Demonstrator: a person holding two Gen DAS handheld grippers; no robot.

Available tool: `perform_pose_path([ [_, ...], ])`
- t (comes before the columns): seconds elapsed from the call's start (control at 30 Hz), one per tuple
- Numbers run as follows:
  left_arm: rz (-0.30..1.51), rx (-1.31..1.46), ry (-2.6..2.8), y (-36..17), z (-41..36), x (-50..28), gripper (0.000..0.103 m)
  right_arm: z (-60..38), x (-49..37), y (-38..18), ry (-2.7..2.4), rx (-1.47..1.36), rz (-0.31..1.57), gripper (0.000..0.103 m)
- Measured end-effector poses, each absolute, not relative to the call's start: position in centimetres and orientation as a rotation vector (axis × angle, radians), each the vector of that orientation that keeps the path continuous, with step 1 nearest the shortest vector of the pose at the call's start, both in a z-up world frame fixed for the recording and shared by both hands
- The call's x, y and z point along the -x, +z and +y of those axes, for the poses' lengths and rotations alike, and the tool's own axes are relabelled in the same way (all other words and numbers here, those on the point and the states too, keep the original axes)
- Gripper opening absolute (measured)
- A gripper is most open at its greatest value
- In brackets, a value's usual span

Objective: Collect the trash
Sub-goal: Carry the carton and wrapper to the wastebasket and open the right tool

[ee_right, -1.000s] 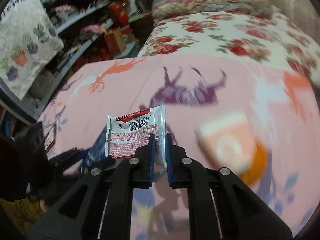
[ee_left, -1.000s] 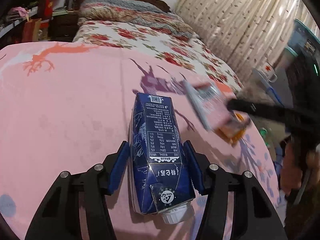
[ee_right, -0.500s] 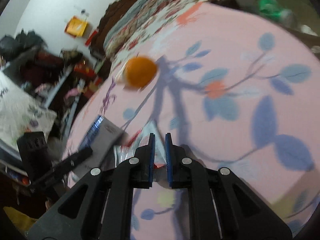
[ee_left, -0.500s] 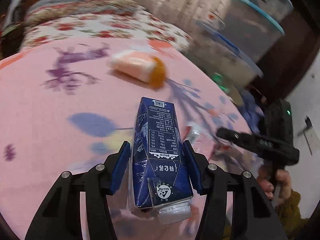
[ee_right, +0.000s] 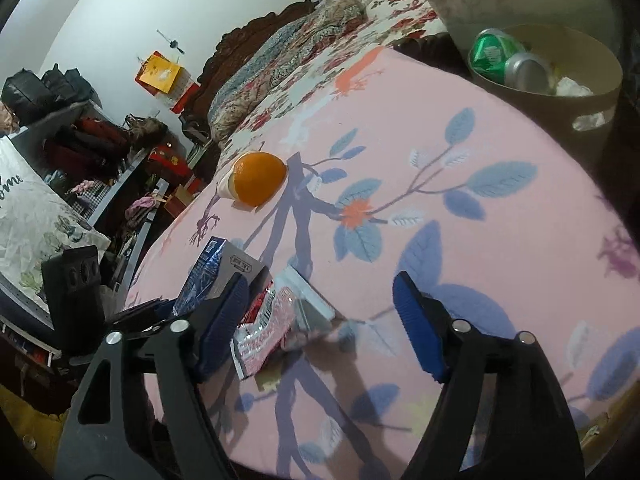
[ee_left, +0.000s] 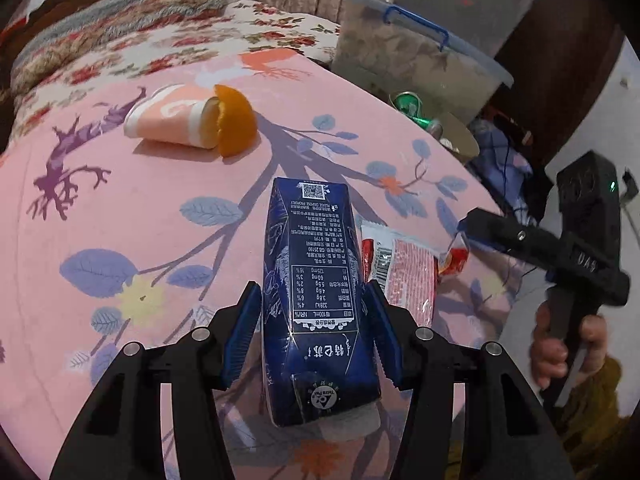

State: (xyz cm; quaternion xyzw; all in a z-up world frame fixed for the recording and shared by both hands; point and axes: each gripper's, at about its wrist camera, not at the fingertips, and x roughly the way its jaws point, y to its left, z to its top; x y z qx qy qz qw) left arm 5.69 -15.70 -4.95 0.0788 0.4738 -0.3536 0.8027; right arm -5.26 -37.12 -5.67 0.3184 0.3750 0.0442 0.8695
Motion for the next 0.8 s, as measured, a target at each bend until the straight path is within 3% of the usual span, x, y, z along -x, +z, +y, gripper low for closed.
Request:
perform_pose_path([
  [0.13, 0.995, -0.201, -0.75, -5.2, -16.2, -5.2, 0.052, -36.4, 5.1, -6.5, 0.108, -0.656, 0.844, 0.059],
  [0.33, 1.024, -0.194, -0.743, -6.3, -16.2, -5.4, 0.05, -32.4, 3.7, -7.3, 0.152, -0.625, 0.831, 0.05],
  [0.4, 1.026, -0.183, -0.729, -6.2, -15.8, -5.8, 0.051, -31.6, 3.0, -7.3, 0.092, -0.557, 0.838, 0.024],
  [0.5, 1.064, -0.134, -0.758, -6.2, -15.4, -6.6, 0.05, -33.4, 3.1, -7.8, 0.1, -0.661, 0.81, 0.019],
  [0.8, 1.067, -0.132, -0.877, -3.4, -21.2, -8.6, 0.049, -42.2, 5.2, -5.3, -0.058, -0.734, 0.648, 0.019],
])
